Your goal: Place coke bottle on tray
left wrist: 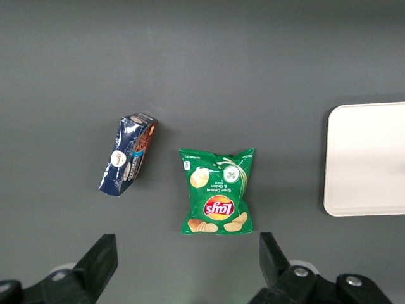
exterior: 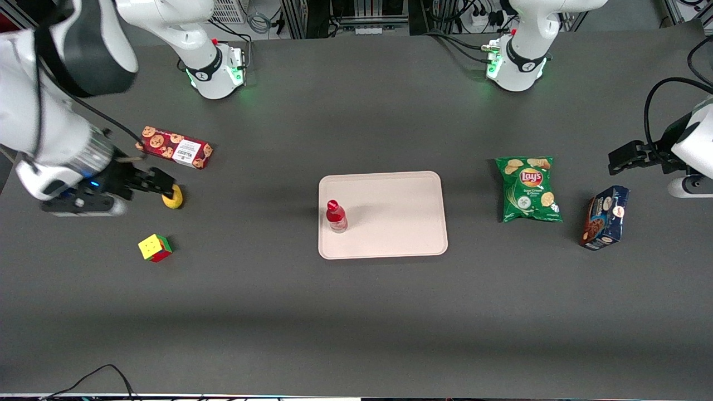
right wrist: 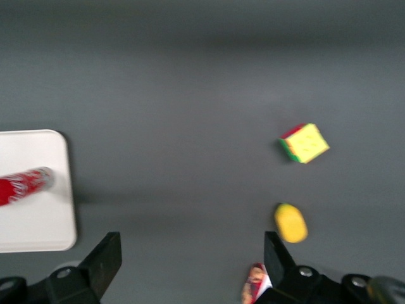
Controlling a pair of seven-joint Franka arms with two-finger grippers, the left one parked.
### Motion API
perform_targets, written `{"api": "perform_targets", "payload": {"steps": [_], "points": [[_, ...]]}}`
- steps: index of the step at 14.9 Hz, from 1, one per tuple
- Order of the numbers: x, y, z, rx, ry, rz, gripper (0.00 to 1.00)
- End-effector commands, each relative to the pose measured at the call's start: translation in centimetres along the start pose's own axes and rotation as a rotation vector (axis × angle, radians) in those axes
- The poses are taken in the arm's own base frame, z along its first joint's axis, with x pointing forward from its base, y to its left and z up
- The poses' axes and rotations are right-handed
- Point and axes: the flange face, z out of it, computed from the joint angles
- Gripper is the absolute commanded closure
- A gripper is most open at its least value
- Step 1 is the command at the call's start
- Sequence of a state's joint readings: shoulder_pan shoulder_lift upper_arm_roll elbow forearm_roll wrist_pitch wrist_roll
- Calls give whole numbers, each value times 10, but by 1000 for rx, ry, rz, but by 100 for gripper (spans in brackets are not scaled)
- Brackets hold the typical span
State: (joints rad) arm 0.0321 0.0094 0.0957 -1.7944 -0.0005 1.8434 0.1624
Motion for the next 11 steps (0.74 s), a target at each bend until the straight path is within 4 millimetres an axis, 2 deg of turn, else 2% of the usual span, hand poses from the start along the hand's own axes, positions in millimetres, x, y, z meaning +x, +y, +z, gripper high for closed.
{"api": "perform_targets", "payload": {"steps": [1, 3, 5, 8, 11], "points": [[-57, 60, -9, 45, 38, -9, 0], [-69, 87, -12, 52, 24, -24, 0], [-68, 109, -16, 50, 23, -56, 0], [-51, 108, -27, 15, 44, -64, 0], [-41, 107, -30, 10, 9, -71, 0]]}}
